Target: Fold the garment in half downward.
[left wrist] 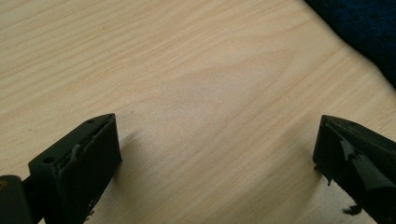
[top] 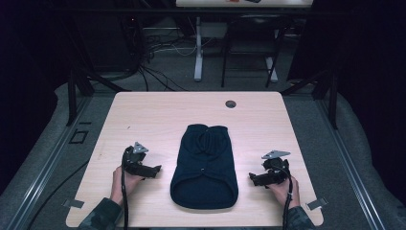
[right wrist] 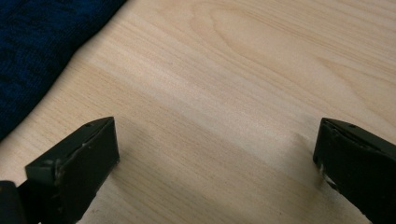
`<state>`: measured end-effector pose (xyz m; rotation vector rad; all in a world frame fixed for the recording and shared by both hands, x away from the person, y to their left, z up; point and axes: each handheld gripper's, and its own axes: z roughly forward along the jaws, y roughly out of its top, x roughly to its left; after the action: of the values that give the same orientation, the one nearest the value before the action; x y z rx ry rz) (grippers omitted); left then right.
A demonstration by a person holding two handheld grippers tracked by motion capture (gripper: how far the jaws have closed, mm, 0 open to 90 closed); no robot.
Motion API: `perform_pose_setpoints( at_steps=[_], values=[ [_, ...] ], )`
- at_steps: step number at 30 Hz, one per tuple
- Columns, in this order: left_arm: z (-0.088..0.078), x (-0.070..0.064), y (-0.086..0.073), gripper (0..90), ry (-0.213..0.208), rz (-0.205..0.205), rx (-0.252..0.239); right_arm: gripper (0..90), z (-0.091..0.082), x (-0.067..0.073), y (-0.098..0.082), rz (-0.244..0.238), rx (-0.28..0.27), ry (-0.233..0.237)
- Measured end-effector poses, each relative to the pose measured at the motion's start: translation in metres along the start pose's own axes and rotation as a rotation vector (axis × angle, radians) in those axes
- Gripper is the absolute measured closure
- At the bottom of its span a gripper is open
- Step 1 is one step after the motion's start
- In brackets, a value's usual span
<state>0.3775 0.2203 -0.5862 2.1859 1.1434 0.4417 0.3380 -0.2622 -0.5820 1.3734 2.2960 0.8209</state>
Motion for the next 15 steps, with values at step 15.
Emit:
perform_pose_setpoints(
  at_steps=[15],
  values=[
    [-0.0001, -0.0005, -0.0021, 0.5, 0.002, -0.008, -0.018, 0.0, 0.0011, -0.0006, 0.0005, 0.003, -0.005, 0.002]
  ],
)
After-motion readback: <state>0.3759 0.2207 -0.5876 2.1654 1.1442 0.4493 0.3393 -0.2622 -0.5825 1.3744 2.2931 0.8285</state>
